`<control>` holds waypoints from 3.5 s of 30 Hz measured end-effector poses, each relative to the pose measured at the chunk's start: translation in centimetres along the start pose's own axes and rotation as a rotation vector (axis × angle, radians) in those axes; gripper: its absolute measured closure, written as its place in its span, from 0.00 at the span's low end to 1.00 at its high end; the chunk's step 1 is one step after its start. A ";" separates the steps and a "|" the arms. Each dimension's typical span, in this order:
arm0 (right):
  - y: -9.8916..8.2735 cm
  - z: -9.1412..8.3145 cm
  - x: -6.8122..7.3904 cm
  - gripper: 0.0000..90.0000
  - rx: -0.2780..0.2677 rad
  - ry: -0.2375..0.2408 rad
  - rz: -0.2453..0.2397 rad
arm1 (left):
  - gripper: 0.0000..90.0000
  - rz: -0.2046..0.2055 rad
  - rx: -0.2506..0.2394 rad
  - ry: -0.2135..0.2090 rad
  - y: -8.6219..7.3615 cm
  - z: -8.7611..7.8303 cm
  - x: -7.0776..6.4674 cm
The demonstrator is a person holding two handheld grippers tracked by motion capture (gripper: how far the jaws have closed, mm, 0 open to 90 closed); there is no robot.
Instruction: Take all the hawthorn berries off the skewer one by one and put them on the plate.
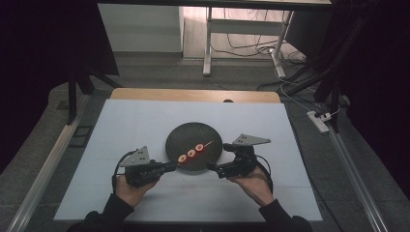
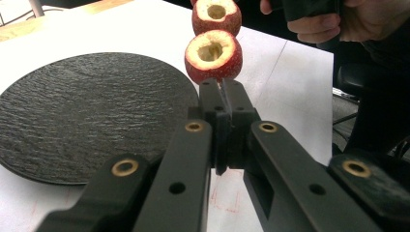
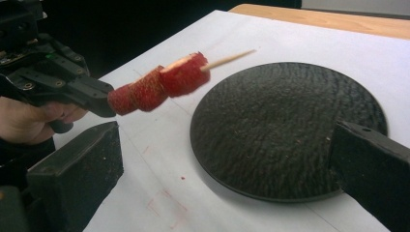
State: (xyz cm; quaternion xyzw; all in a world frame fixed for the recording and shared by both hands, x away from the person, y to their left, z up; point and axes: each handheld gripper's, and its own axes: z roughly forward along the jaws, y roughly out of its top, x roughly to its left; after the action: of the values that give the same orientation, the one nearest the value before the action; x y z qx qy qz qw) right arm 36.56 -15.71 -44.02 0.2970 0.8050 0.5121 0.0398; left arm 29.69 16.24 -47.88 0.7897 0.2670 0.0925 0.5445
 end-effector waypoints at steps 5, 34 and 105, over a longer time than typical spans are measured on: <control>0.7 0.9 0.1 0.05 0.001 0.013 0.003 | 1.00 0.002 0.003 -0.005 0.0 0.1 0.0; 1.4 1.5 -0.7 0.70 -0.015 0.226 0.051 | 1.00 0.031 -0.007 -0.023 0.0 0.2 -0.1; -1.6 10.9 -5.8 0.70 0.145 -0.162 -0.217 | 1.00 -0.070 -0.045 0.079 -1.1 -1.5 1.9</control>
State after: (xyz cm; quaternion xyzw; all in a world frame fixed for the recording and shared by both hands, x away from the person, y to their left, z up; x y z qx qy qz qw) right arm 44.69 -10.45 -51.93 0.2504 0.8613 0.4199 0.1383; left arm 30.32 18.76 -48.57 0.7631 0.3136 0.1105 0.5542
